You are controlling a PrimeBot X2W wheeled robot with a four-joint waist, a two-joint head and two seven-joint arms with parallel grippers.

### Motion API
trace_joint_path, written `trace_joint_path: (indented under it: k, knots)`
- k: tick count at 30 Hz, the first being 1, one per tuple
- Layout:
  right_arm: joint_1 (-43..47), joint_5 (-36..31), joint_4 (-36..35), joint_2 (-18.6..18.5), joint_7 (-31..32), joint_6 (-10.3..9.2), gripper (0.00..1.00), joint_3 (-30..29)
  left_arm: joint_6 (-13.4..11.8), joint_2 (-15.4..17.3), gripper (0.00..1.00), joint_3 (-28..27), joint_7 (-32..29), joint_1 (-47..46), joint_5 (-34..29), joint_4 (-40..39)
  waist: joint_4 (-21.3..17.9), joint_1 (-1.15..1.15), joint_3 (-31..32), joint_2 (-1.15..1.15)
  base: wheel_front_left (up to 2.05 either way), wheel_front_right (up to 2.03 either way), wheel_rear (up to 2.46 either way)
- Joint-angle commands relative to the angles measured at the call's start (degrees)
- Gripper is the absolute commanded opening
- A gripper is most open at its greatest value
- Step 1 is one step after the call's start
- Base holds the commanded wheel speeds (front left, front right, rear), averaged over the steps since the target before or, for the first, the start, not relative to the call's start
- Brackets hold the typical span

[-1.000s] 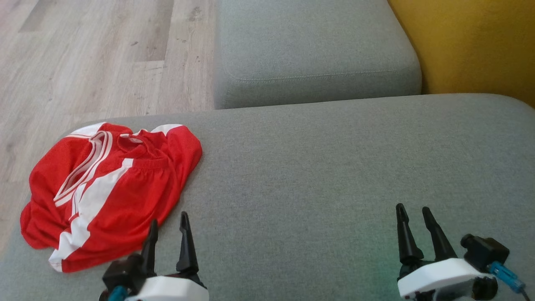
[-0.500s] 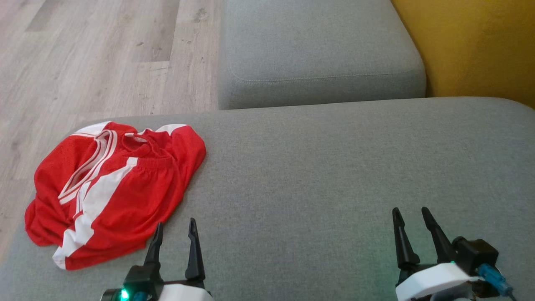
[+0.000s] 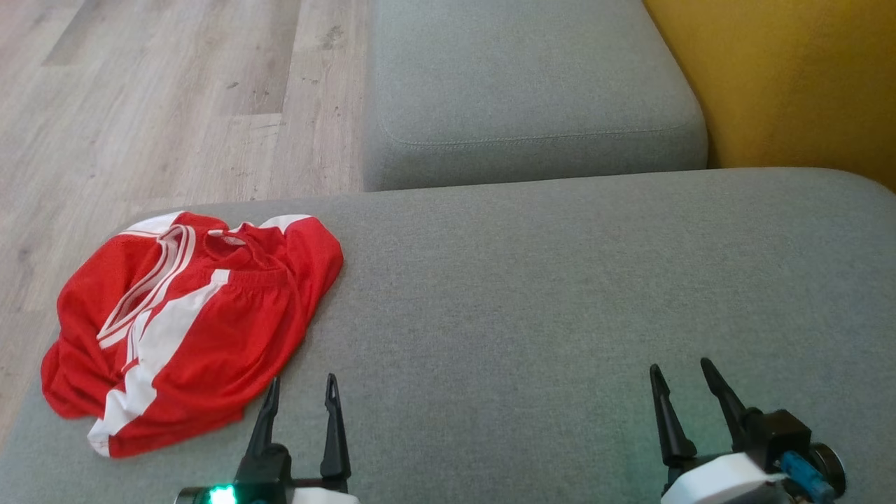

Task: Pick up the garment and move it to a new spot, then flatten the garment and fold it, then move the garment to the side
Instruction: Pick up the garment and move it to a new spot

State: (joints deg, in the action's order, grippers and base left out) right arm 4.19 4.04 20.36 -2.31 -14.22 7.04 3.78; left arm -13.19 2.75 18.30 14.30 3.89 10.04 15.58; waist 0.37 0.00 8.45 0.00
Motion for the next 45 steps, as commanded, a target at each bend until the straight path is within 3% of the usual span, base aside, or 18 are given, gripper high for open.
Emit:
trace_joint_path:
  k: [1,15,21,36,45]
  knots:
    - [-2.04,-0.79,-1.08,-0.57,-0.78,0.45,1.00,1.30,-0.65,0.12,1.00,-1.72,0.70,-3.41,-0.47,-1.31,0.04,0.00,0.01,0.00,0.00,0.00,0.00]
    - [-1.98,-0.13,0.68,-0.57,-0.78,0.45,1.00,0.97,-1.26,0.12,1.00,-1.62,0.70,-3.69,0.74,0.53,1.45,0.00,-0.05,0.00,0.00,0.00,0.00]
    - [-1.43,0.01,0.85,-0.57,-0.78,0.45,1.00,1.47,-1.67,0.12,1.00,-1.92,0.70,-4.14,-0.41,0.87,6.12,0.00,-0.37,0.00,0.00,0.00,0.00]
    - [-1.75,0.26,0.25,-0.56,-0.78,0.45,1.00,1.08,-1.39,0.13,1.00,-6.53,0.70,-4.42,-3.85,-0.81,23.33,0.00,-2.98,0.00,0.00,0.00,0.00]
    - [-3.41,-1.41,-0.16,-0.56,-0.78,0.45,1.00,-1.35,-2.63,0.13,1.00,-8.65,0.70,-4.84,-4.44,-5.44,25.42,0.00,-6.87,0.00,0.00,0.00,0.00]
